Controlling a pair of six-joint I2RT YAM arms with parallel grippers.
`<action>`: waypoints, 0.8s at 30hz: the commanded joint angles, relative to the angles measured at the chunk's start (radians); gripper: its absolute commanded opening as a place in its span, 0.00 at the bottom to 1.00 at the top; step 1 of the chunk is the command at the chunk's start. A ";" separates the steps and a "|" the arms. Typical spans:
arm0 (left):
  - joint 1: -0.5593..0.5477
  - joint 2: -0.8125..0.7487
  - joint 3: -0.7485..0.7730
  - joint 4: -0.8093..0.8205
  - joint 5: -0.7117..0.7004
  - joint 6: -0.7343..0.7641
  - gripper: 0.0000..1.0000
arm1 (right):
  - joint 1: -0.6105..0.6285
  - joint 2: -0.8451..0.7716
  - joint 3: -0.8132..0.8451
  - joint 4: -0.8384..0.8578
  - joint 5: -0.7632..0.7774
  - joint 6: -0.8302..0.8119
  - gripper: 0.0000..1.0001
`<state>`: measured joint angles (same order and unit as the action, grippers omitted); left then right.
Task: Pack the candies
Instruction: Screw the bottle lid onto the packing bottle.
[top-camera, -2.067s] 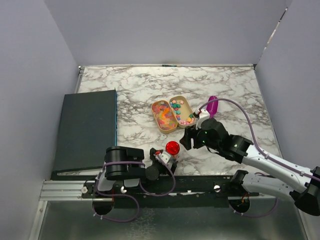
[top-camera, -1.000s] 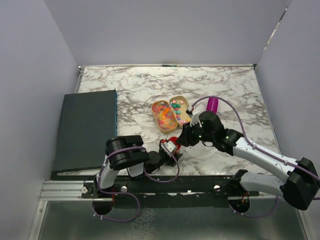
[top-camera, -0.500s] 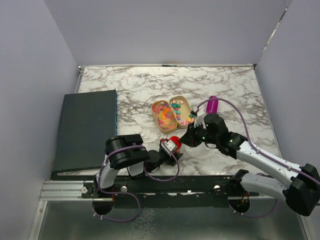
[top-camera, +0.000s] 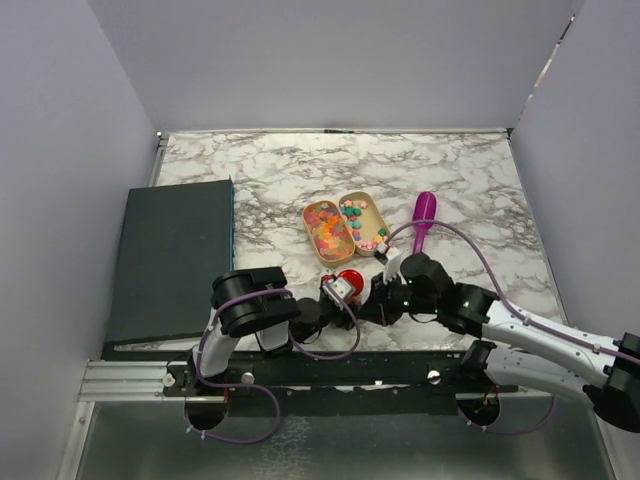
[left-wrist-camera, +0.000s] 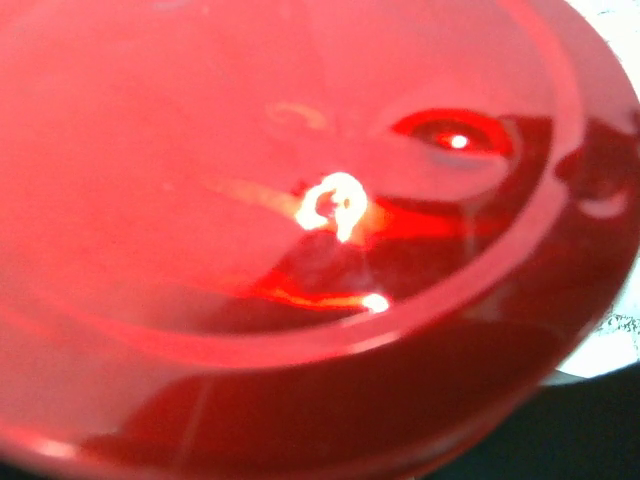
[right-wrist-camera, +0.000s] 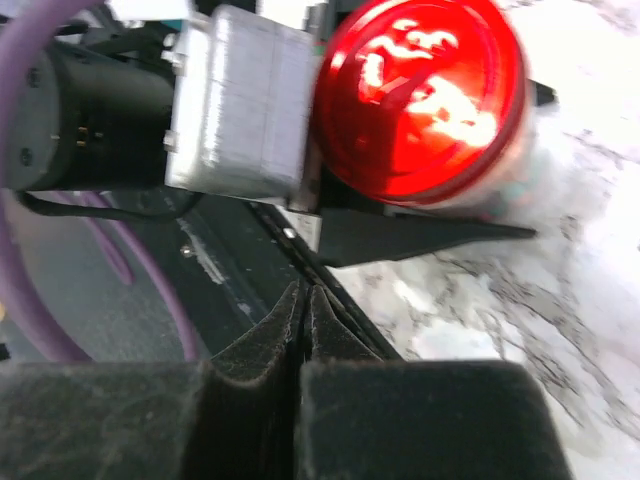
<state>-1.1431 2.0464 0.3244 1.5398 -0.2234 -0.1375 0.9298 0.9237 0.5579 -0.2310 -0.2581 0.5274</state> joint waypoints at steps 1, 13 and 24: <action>0.008 0.097 -0.051 0.240 0.053 -0.093 0.35 | 0.000 -0.047 0.054 -0.168 0.131 0.016 0.05; 0.008 0.101 -0.052 0.241 0.062 -0.087 0.34 | -0.038 0.029 0.205 -0.198 0.409 -0.090 0.45; 0.008 0.102 -0.058 0.240 0.069 -0.086 0.33 | -0.165 0.193 0.246 -0.027 0.139 -0.161 0.42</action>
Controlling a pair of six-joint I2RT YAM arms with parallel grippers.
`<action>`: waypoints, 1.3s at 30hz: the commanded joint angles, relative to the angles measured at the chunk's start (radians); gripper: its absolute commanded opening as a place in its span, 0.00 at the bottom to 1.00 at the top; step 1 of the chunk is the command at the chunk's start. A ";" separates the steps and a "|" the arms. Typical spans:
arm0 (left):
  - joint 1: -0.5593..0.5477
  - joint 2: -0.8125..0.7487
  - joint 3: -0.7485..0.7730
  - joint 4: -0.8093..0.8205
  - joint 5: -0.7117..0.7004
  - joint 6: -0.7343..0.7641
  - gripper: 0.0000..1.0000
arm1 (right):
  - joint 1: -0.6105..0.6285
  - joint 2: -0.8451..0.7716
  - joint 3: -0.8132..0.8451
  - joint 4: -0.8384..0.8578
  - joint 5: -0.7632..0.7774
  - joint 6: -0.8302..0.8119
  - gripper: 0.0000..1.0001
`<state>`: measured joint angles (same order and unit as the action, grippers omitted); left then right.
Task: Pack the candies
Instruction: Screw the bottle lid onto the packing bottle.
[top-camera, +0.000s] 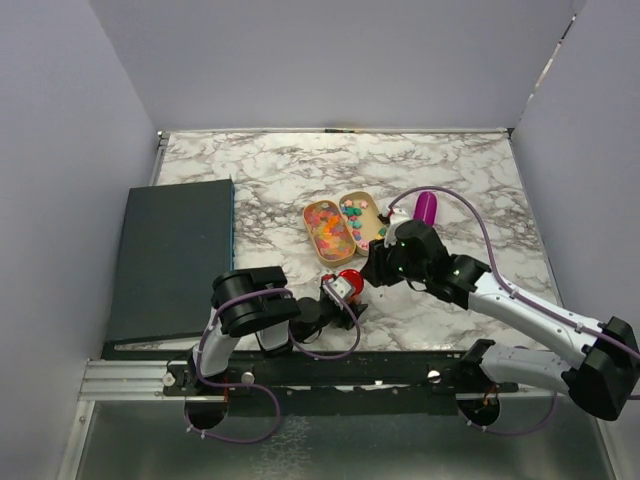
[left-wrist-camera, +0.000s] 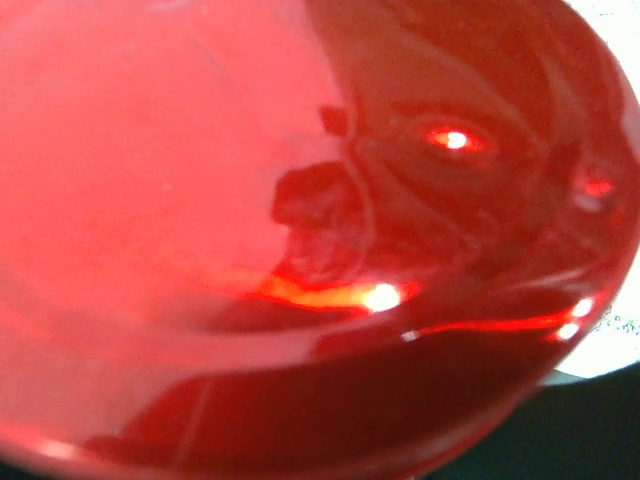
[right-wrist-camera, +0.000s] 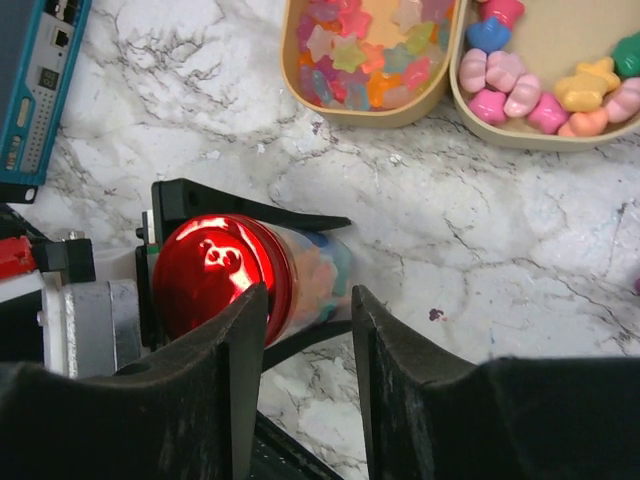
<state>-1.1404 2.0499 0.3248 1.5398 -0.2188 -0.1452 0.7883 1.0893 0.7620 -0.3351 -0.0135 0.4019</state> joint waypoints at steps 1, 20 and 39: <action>0.005 0.098 -0.058 0.241 0.065 -0.079 0.33 | -0.029 0.038 0.044 0.087 -0.123 -0.036 0.41; 0.005 0.105 -0.050 0.241 0.074 -0.081 0.33 | -0.050 0.105 -0.006 0.116 -0.286 -0.046 0.22; 0.006 0.098 -0.040 0.221 0.046 -0.077 0.31 | -0.011 -0.141 -0.206 0.018 -0.330 0.057 0.11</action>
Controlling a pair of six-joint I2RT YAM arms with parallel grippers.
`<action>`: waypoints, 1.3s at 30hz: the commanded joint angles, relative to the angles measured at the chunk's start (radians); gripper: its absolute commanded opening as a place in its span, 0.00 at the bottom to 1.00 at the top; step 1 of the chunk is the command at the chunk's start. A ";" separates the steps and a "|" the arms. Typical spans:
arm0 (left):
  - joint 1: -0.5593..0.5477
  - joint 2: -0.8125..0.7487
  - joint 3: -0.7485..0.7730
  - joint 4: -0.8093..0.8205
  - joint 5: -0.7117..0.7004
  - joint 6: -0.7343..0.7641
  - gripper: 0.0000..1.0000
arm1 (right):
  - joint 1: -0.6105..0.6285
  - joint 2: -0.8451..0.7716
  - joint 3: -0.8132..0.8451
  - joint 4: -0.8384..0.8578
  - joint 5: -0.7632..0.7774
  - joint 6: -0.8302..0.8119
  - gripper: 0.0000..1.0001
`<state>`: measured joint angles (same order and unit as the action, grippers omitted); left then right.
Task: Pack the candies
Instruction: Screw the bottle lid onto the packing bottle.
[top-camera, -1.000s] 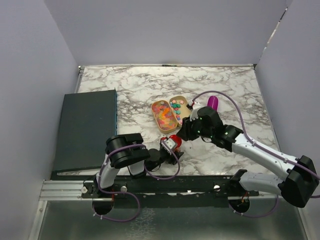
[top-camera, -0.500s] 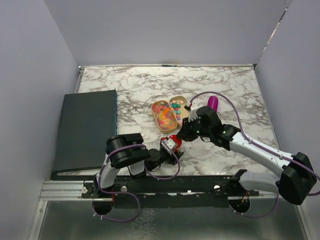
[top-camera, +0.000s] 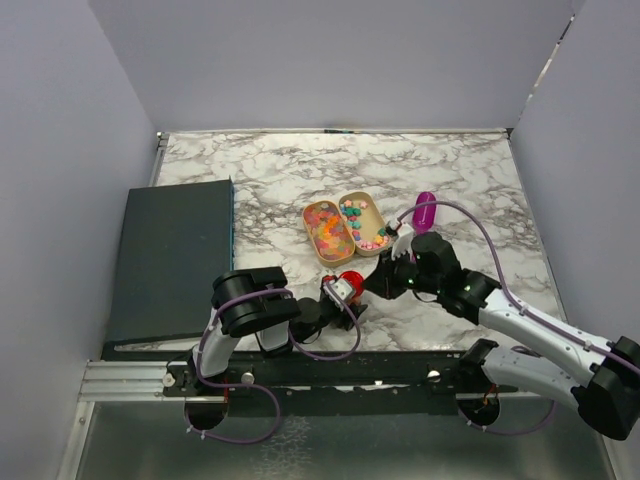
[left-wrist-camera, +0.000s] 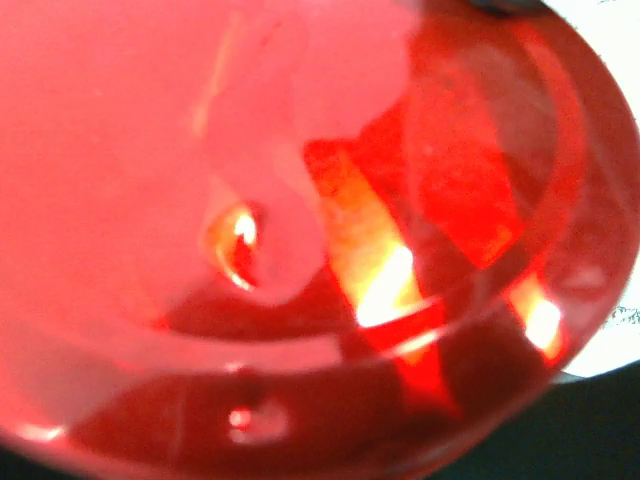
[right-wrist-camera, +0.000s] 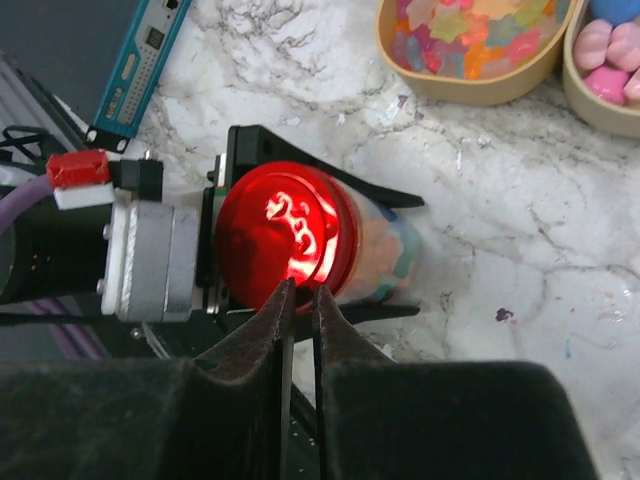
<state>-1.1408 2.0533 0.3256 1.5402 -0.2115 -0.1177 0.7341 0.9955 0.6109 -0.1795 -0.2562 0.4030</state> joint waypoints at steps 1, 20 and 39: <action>0.007 0.093 -0.039 0.218 0.037 -0.104 0.31 | 0.048 -0.064 -0.061 -0.145 -0.086 0.065 0.11; 0.007 0.090 -0.040 0.207 0.043 -0.100 0.30 | 0.068 -0.039 0.164 -0.234 0.283 0.003 0.46; 0.007 0.085 -0.043 0.203 0.054 -0.102 0.29 | 0.008 0.227 0.209 -0.051 0.051 -0.058 0.40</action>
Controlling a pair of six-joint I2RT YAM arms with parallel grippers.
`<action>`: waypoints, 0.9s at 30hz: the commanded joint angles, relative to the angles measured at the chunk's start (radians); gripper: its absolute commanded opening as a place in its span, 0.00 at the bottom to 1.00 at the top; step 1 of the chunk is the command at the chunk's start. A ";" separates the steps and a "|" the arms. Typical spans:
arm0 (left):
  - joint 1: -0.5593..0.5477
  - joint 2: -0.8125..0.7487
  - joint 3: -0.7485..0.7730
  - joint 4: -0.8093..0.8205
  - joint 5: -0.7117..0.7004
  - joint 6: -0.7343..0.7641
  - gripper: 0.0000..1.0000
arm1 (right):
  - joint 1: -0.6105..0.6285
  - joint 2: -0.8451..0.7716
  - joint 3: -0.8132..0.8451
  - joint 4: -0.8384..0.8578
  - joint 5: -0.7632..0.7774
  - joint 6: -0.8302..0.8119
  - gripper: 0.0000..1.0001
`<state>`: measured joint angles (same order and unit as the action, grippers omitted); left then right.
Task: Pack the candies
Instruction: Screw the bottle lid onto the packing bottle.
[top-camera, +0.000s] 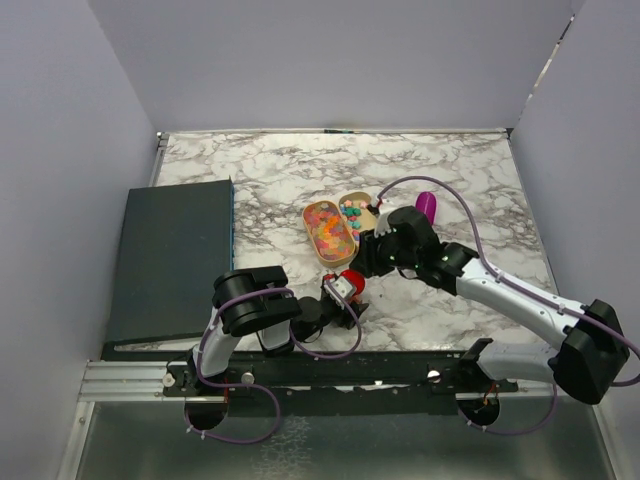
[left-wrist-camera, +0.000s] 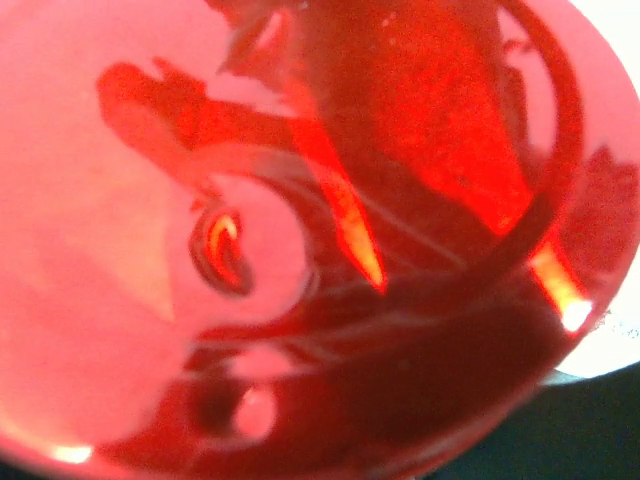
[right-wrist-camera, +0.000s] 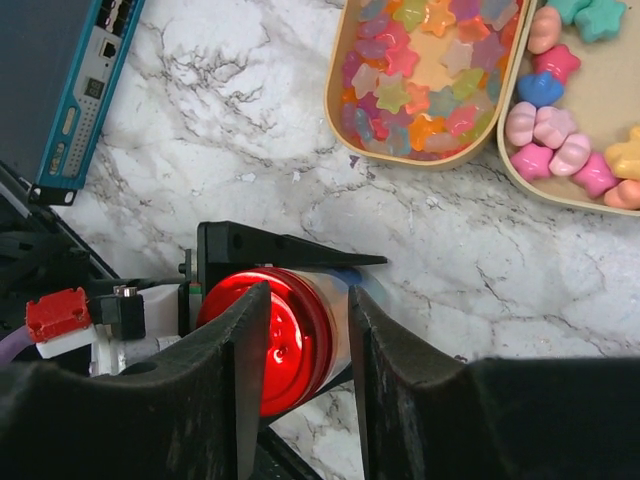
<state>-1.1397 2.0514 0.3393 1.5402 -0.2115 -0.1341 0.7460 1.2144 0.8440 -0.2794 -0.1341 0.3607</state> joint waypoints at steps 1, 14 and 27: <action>0.006 0.089 -0.054 0.204 0.055 -0.085 0.29 | -0.003 0.010 -0.033 0.050 -0.084 -0.013 0.39; 0.006 0.080 -0.047 0.186 0.056 -0.086 0.29 | -0.004 -0.044 -0.148 0.028 -0.191 -0.006 0.16; 0.006 0.057 -0.028 0.128 0.032 -0.076 0.27 | 0.055 -0.310 -0.327 -0.045 -0.186 0.124 0.09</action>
<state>-1.1400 2.0487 0.3408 1.5398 -0.2100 -0.1150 0.7444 0.9539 0.5743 -0.1677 -0.2344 0.4225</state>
